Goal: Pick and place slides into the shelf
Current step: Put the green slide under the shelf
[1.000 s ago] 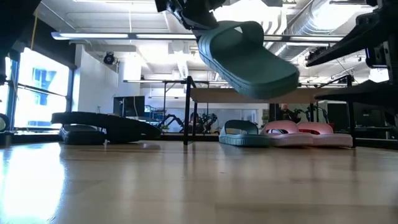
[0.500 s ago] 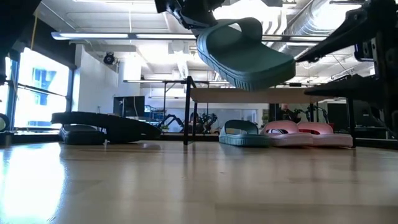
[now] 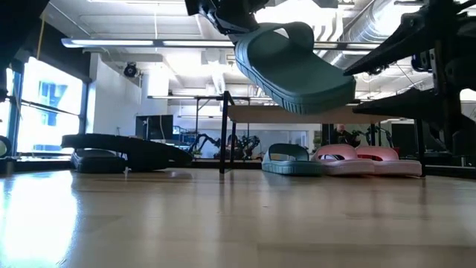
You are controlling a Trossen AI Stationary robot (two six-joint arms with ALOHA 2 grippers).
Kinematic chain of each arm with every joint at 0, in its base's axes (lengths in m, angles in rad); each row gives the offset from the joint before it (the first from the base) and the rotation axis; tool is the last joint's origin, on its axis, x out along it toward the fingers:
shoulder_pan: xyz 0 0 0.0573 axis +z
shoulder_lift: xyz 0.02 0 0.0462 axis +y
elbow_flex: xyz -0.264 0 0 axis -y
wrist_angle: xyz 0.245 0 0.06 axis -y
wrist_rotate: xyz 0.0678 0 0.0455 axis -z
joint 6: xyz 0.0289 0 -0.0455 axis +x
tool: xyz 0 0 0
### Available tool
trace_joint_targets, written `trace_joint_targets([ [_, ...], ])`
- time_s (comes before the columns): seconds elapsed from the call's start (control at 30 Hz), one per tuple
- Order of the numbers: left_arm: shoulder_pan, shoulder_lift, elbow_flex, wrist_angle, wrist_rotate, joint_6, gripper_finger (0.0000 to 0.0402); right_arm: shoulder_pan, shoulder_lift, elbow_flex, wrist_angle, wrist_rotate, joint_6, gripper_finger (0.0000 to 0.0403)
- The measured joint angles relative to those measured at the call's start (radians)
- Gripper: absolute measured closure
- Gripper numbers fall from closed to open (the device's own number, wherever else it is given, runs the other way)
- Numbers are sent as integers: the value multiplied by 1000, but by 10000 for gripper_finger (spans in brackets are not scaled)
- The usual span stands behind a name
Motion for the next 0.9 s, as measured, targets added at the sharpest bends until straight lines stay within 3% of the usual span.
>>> trace_joint_targets([
  [0.6, 0, 0, 0, 2, 15, 7, 401, -113, 0, 6, 7, -143, -30, 221],
  [0.7, 0, 0, 0, 4, 14, 9, 401, -123, 0, 22, 8, -138, -31, 251],
  [0.9, 0, 0, 0, 3, -15, 71, 382, -128, 0, 34, 0, -135, -34, 358],
])
